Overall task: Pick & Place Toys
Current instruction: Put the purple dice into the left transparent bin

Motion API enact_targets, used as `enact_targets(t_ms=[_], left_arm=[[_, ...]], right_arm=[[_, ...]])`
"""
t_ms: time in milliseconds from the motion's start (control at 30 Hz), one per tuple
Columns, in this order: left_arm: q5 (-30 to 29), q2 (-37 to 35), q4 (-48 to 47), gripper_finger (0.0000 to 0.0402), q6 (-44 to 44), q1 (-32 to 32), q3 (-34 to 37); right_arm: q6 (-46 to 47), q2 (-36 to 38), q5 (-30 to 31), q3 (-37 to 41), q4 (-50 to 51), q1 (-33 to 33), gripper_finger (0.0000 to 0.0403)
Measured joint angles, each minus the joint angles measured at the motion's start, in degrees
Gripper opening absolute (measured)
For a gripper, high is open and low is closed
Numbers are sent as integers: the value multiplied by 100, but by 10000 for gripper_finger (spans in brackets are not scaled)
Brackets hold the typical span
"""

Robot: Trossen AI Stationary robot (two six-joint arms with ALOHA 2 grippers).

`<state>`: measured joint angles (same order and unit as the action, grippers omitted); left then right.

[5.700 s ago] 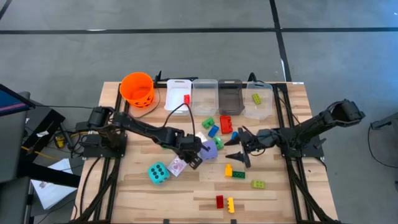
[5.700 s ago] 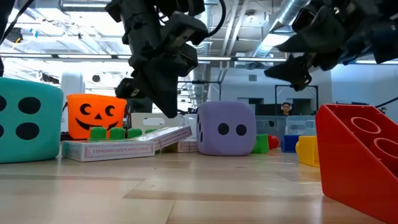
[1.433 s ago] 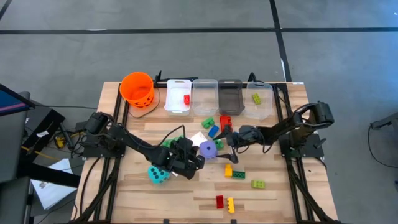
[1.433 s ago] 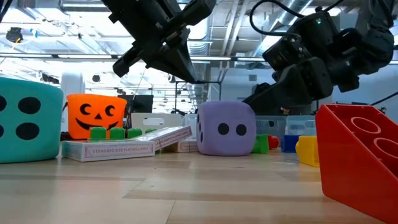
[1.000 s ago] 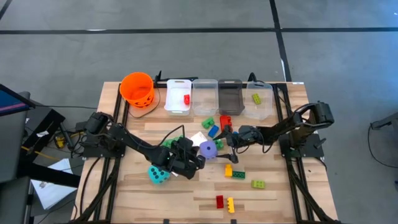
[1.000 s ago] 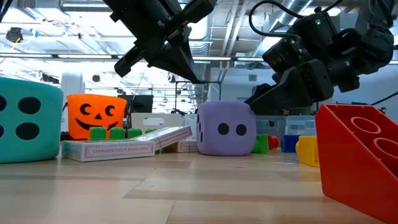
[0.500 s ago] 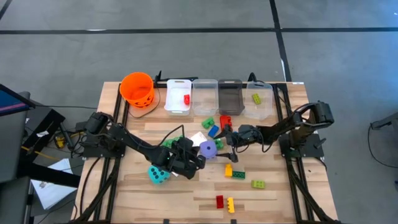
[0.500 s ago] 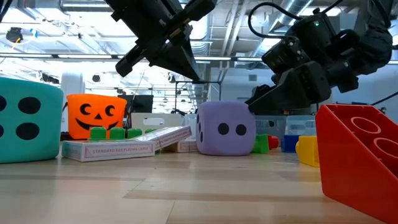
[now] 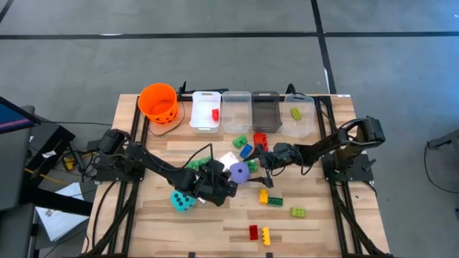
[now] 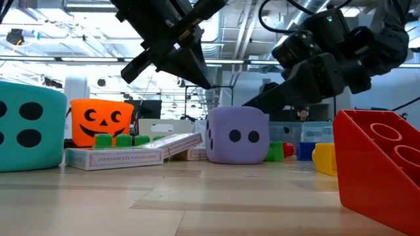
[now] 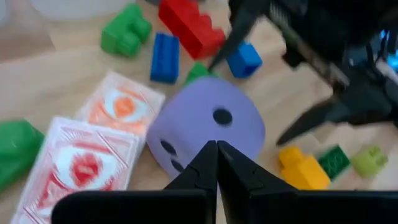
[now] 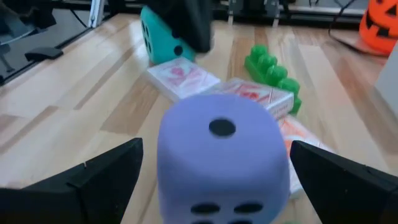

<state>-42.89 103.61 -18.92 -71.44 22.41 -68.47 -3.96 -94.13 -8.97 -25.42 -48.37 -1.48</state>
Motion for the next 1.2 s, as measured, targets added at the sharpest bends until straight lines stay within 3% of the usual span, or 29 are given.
enact_targets(t_ms=[433,1200], left_arm=[[141,-2,51,0,265,-4,0],[141,0,107,0,265,-4,0]], right_arm=[[-222,5,1,-337,1092,4,400],[92,2,-2,-335,1275,0,388]])
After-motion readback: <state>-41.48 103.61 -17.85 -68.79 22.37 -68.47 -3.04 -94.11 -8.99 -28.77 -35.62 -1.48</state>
